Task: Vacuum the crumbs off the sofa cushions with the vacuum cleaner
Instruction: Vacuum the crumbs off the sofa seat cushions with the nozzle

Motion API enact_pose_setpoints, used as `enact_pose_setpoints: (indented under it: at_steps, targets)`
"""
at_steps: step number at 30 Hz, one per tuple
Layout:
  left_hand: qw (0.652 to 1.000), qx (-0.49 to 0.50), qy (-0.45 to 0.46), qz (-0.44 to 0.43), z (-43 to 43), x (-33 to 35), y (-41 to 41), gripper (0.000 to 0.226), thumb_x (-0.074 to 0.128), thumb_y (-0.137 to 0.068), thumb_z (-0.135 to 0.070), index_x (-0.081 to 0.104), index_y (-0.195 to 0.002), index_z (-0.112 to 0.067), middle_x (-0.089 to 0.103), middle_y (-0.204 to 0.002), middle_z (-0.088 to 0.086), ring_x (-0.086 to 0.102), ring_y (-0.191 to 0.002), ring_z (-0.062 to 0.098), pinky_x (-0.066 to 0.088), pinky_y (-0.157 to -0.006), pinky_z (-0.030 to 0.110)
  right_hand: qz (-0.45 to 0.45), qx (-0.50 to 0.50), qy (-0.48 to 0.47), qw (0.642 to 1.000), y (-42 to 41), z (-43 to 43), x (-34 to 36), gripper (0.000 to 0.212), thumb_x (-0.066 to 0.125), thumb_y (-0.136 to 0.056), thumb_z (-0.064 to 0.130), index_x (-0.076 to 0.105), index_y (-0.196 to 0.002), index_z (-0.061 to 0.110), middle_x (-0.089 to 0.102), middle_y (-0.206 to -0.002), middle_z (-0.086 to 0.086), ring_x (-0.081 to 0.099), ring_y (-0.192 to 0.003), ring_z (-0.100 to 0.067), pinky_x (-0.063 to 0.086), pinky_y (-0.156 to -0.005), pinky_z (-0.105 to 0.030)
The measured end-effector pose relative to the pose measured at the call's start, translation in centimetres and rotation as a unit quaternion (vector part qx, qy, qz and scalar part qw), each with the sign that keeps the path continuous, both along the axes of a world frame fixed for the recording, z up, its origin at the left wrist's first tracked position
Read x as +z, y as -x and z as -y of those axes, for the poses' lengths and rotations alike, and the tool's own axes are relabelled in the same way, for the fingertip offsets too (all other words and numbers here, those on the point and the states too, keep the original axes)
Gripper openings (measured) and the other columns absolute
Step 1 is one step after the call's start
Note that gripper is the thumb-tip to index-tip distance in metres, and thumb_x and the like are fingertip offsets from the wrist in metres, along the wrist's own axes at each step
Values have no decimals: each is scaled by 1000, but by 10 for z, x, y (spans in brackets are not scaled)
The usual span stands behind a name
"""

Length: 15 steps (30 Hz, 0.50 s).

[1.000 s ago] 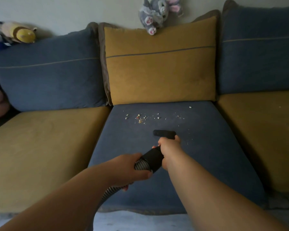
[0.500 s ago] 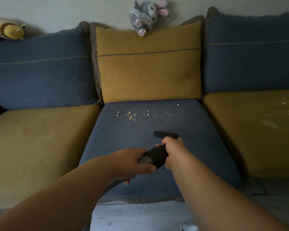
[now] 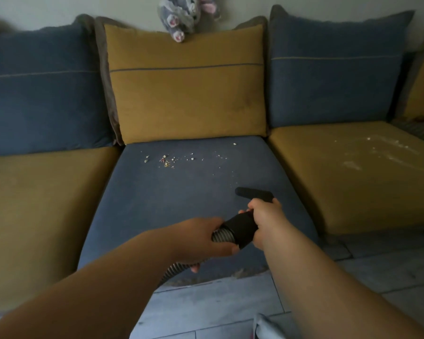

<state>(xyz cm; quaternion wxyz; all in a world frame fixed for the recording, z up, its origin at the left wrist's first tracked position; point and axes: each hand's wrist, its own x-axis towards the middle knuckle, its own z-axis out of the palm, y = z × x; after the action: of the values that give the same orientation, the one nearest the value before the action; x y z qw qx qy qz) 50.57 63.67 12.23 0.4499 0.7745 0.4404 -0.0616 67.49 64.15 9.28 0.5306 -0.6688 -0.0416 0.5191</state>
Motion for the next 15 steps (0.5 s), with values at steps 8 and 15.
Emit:
enact_pose_setpoints:
  at_steps: [8, 15]
  targets:
    - [1000, 8, -15, 1, -11, -7, -7, 36, 63, -88, -52, 49, -112, -30, 60, -80, 2, 62, -49, 11, 58, -55, 25, 15, 9, 14, 1000, -5, -13, 6, 75, 52, -92, -1, 21, -151, 33, 61, -109, -19, 64, -72, -26, 52, -58, -42]
    - [999, 47, -5, -8, -13, -9, 15, 41, 64, -86, -54, 49, -115, -29, 61, -80, 5, 63, -51, 11, 57, -55, 25, 10, 32, 23, 999, 20, -23, 9, 76, 51, -94, 2, 17, -151, 39, 60, -112, -17, 61, -62, -21, 52, -57, -41]
